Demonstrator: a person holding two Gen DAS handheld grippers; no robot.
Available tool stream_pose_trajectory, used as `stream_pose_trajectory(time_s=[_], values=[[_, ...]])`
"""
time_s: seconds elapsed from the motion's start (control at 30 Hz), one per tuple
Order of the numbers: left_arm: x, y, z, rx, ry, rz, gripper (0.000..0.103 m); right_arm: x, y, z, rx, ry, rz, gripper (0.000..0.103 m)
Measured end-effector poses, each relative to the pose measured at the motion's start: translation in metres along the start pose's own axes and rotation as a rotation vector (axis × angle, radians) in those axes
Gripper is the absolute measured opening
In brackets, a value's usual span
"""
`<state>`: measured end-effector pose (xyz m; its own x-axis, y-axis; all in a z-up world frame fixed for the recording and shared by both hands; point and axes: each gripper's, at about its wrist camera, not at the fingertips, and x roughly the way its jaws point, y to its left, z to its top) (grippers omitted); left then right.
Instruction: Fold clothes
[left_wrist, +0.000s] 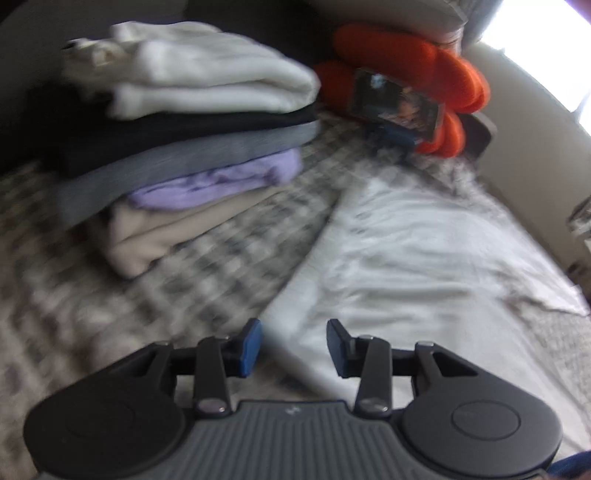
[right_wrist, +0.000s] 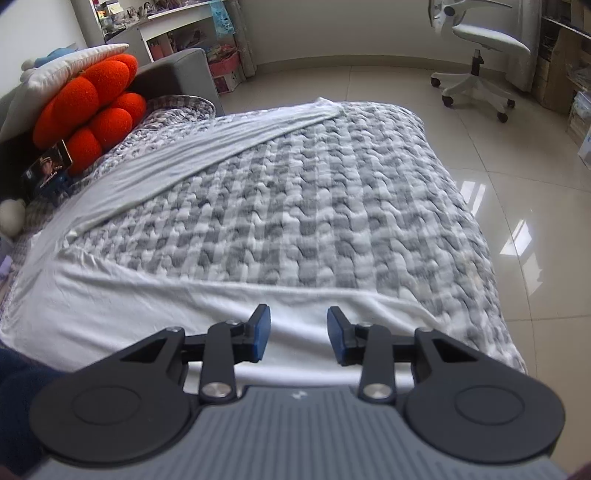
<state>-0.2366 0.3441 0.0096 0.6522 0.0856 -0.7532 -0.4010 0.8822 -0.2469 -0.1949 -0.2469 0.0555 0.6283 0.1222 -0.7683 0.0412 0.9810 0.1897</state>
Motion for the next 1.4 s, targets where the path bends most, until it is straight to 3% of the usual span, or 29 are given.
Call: stream_pose_trajectory(time_s=[0.27,0.43,0.6,1.27,1.4], values=[[-0.013,0.001,-0.012,0.055,-0.005,0.041,0.040,-0.004,-0.018,-0.021,0.062,0.027,-0.032,0.038],[-0.005,-0.017,-0.012,0.099,0.006,0.074,0.040,0.007,-0.019,-0.028,0.078,0.055,-0.031,0.039],[0.001,-0.025,-0.015,0.138,0.016,0.111,0.040,0.011,-0.014,-0.030,0.044,0.053,-0.034,0.048],[0.007,-0.034,-0.016,0.205,0.029,0.156,0.042,0.009,-0.008,-0.038,-0.022,0.036,-0.078,0.049],[0.007,-0.036,-0.018,0.217,0.024,0.170,0.042,0.009,-0.003,-0.044,-0.076,0.021,-0.094,0.054]])
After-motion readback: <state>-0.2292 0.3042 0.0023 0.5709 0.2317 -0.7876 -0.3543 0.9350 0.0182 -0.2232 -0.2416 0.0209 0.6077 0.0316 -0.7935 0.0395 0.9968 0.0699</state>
